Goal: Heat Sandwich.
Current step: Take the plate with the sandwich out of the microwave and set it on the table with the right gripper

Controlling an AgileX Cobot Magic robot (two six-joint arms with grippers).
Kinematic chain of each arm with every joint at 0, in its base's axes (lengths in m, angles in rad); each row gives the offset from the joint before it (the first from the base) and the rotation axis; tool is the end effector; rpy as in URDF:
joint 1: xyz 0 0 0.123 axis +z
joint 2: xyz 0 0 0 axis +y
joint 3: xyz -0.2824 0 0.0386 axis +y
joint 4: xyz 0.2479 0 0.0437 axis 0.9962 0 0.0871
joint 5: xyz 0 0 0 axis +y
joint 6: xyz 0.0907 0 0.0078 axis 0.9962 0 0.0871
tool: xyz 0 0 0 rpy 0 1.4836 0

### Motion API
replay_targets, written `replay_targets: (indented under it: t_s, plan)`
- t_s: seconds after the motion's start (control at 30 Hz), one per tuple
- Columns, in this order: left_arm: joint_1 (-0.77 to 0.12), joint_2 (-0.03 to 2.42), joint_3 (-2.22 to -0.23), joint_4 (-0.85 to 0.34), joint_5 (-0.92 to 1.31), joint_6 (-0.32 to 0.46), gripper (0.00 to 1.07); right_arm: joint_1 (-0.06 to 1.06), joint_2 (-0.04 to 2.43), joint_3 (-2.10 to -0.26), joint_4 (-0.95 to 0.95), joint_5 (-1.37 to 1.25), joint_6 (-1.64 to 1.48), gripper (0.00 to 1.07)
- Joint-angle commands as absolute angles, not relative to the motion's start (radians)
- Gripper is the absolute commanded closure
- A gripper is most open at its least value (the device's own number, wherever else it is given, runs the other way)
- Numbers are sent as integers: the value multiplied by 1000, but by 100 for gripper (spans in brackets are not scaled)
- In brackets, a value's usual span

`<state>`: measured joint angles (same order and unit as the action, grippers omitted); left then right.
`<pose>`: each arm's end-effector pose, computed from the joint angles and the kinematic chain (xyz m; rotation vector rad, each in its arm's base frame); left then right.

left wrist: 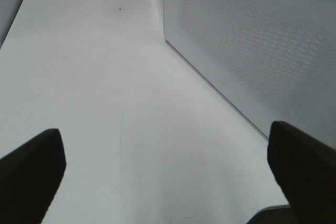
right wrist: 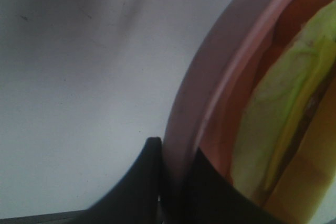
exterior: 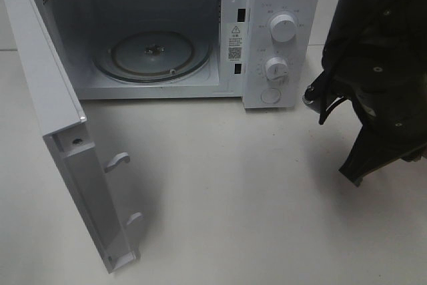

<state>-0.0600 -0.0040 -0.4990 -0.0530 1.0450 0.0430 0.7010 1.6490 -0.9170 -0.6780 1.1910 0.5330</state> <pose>-0.0050 -0.0039 0.2782 0.1063 2.0225 -0.0740 0.2340 0.1281 0.1955 -0.7264 2.7682 -0.9304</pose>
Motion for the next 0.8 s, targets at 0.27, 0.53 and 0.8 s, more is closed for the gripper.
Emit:
replay_targets:
  t_s: [0.27,0.53,0.8]
  plan:
    - [-58,-27,-496,-54,1038,39,3,699,1718,-921,-778,1202,632,103]
    - [-58,-27,-496,-54,1038,39,3,631,1739,-920,-779,1122,671,103]
    - [-58,-27,-496,-54,1038,39,3,557,1739,-920,-784,1057,674,103]
